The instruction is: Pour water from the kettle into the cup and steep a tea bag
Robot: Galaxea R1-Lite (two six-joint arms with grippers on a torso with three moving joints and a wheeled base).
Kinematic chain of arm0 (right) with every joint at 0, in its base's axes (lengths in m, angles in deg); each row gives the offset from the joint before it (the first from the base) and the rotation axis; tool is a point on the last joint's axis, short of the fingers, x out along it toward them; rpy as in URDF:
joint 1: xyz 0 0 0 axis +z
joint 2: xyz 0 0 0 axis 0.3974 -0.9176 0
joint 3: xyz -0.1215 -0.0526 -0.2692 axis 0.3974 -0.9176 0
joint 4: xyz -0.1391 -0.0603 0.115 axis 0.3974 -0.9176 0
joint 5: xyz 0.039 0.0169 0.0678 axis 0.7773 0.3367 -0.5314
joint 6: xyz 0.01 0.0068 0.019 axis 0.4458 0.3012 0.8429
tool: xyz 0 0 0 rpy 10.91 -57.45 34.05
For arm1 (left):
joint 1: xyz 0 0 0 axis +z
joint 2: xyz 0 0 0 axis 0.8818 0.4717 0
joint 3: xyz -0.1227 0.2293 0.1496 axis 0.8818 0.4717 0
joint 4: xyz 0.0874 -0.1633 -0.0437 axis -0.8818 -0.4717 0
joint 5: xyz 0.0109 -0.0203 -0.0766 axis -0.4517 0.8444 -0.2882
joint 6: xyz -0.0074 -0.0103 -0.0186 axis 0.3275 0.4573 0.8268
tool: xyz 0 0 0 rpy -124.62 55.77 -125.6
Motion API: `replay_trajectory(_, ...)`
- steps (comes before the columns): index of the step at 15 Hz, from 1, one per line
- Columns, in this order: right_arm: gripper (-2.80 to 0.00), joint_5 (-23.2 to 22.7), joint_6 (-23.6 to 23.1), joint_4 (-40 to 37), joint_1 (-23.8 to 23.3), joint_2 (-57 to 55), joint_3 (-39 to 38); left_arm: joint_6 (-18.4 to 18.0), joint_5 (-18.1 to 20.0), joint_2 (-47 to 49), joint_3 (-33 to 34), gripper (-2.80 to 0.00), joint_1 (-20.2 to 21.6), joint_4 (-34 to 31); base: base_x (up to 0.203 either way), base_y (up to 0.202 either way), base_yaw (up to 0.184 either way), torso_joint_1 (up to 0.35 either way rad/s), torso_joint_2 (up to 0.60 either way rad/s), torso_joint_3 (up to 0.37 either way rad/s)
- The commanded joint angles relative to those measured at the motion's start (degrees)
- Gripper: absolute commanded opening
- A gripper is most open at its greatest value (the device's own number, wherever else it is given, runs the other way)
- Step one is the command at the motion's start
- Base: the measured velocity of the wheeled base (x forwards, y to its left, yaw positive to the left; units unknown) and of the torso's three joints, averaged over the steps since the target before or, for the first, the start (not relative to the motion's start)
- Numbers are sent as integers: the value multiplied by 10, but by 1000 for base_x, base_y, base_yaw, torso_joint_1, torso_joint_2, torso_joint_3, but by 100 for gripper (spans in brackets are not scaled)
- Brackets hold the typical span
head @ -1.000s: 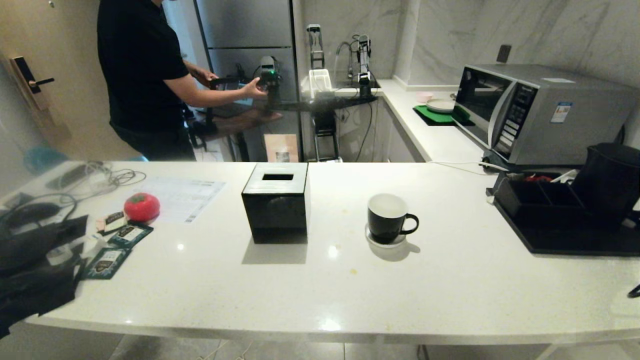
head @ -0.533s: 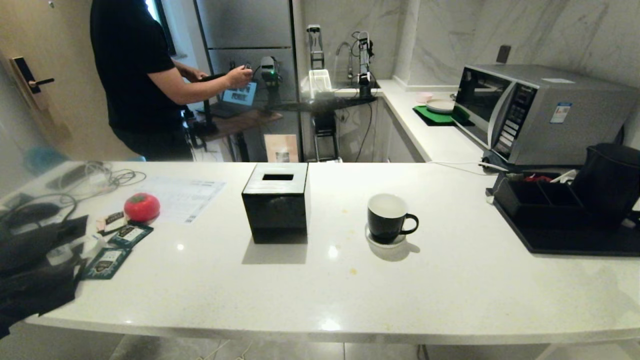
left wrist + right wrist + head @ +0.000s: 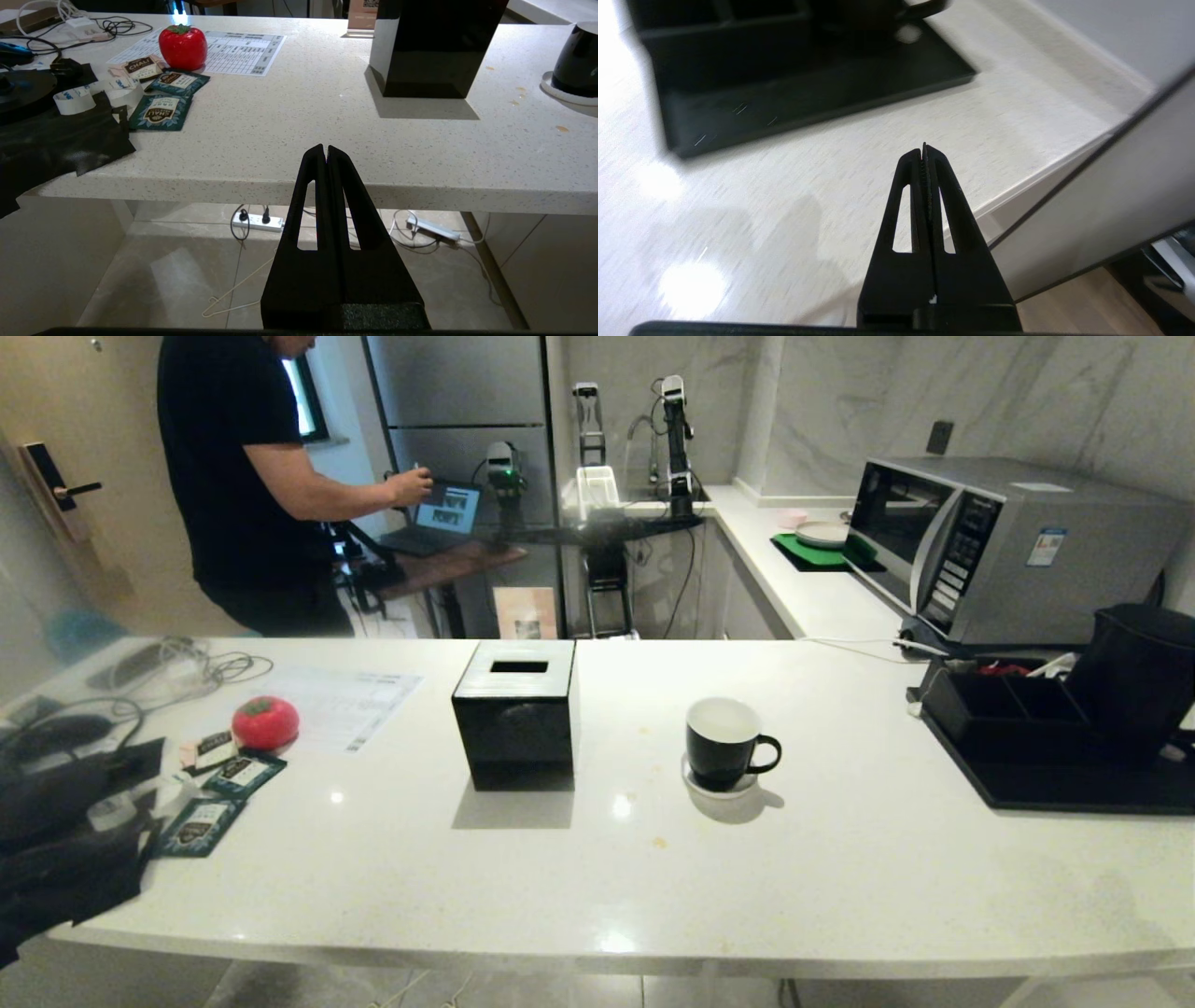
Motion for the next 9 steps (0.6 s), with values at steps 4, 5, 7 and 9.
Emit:
replay_trajectory(4,-280,-11,-10,-59,81,118,-35,0,0,0,0,-280,0,0,0,0,0,0,0,0)
replay_trajectory(5,-280,-11,-10,-77,106,149,-42,0,0,0,0,-280,0,0,0,0,0,0,0,0)
replay_trajectory(7,-280,-10,-11,-129,149,216,-47,0,0,0,0,-280,0,0,0,0,0,0,0,0)
replay_trajectory(9,-280,-10,-11,-203,177,296,-49,0,1,0,0,-280,0,0,0,0,0,0,0,0)
